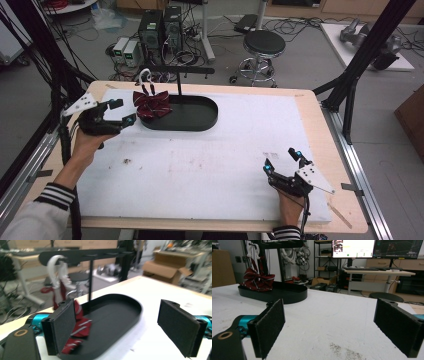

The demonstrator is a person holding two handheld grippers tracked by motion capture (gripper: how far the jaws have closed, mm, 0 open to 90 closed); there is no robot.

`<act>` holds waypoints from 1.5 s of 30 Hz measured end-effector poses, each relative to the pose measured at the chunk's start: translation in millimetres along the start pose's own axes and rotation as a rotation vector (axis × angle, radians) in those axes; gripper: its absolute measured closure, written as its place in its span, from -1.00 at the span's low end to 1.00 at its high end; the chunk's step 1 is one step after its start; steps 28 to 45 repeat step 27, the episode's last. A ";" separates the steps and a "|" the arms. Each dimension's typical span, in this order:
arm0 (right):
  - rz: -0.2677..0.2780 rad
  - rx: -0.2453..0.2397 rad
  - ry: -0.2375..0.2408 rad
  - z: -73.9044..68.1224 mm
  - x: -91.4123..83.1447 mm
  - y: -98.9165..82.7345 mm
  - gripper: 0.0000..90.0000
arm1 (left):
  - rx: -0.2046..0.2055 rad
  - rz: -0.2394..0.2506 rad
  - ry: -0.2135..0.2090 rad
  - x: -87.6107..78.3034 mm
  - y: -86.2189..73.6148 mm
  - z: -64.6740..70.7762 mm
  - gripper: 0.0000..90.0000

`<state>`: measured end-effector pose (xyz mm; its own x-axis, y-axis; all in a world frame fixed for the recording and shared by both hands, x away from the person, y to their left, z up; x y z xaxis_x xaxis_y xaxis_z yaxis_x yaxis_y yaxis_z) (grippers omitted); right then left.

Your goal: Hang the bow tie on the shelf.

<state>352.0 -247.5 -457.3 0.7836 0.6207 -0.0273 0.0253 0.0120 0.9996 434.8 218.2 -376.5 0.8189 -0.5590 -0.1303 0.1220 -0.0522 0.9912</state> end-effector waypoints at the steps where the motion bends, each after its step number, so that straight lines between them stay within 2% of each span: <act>1: -0.002 -0.001 -0.001 -0.1 0.1 -0.1 -0.80 | 0.023 0.020 -0.013 -12.8 -7.4 7.9 -0.67; 2: -0.002 -0.001 -0.001 -0.1 0.1 -0.1 -0.80 | 0.023 0.020 -0.013 -12.8 -7.4 7.9 -0.67; 4: -0.008 -0.001 0.001 -0.9 0.4 -0.7 -0.80 | 0.051 0.046 -0.022 -22.7 -16.7 14.3 -0.70; 5: -0.010 -0.006 -0.003 -0.6 0.8 -0.6 -0.80 | 0.050 0.046 -0.029 -29.2 -28.5 18.1 -0.74; 6: -0.012 -0.009 -0.003 -0.5 0.9 -0.7 -0.80 | 0.050 0.046 -0.029 -29.2 -28.5 18.1 -0.77; 9: -0.011 -0.007 -0.005 -0.2 0.9 -0.6 -0.80 | 0.039 0.041 -0.038 -35.9 -45.2 22.9 -0.82; 11: -0.011 -0.006 -0.005 -0.2 0.9 -0.7 -0.80 | 0.061 0.049 -0.042 -41.6 -57.4 26.7 -0.82; 15: -0.011 -0.006 -0.006 -0.4 0.9 -0.7 -0.80 | 0.040 0.057 -0.046 -46.3 -67.2 28.6 -0.84; 16: -0.011 -0.006 -0.006 -0.4 0.9 -0.7 -0.80 | 0.035 0.058 -0.043 -47.2 -70.1 28.9 -0.84; 17: -0.012 -0.007 -0.007 -0.4 0.9 -0.8 -0.80 | 0.038 0.050 -0.031 -48.7 -79.8 28.6 -0.84; 20: -0.012 -0.007 -0.007 -0.3 0.9 -0.8 -0.80 | 0.040 0.047 -0.014 -50.3 -86.0 27.2 -0.84; 21: -0.011 -0.005 -0.008 -0.3 0.8 -0.7 -0.80 | 0.040 0.061 0.009 -52.4 -89.4 25.4 -0.84; 23: -0.011 -0.005 -0.007 -0.4 0.9 -0.7 -0.80 | 0.041 0.076 0.016 -53.6 -89.3 25.1 -0.84; 27: -0.011 -0.014 -0.005 -0.2 1.0 -0.5 -0.80 | 0.052 0.117 0.060 -57.2 -87.4 24.4 -0.84; 45: -0.011 -0.014 -0.005 -0.2 1.0 -0.5 -0.80 | 0.052 0.117 0.060 -57.2 -87.4 24.4 -0.84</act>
Point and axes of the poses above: each handheld gripper's, and its own axes: x roughly forward along the jaws, y roughly out of its top, z roughly to its right, the point moved 10 cm from there along x, roughly forward along the jaws, and after that the axes turned 14 degrees about y, right-handed, at the moved point
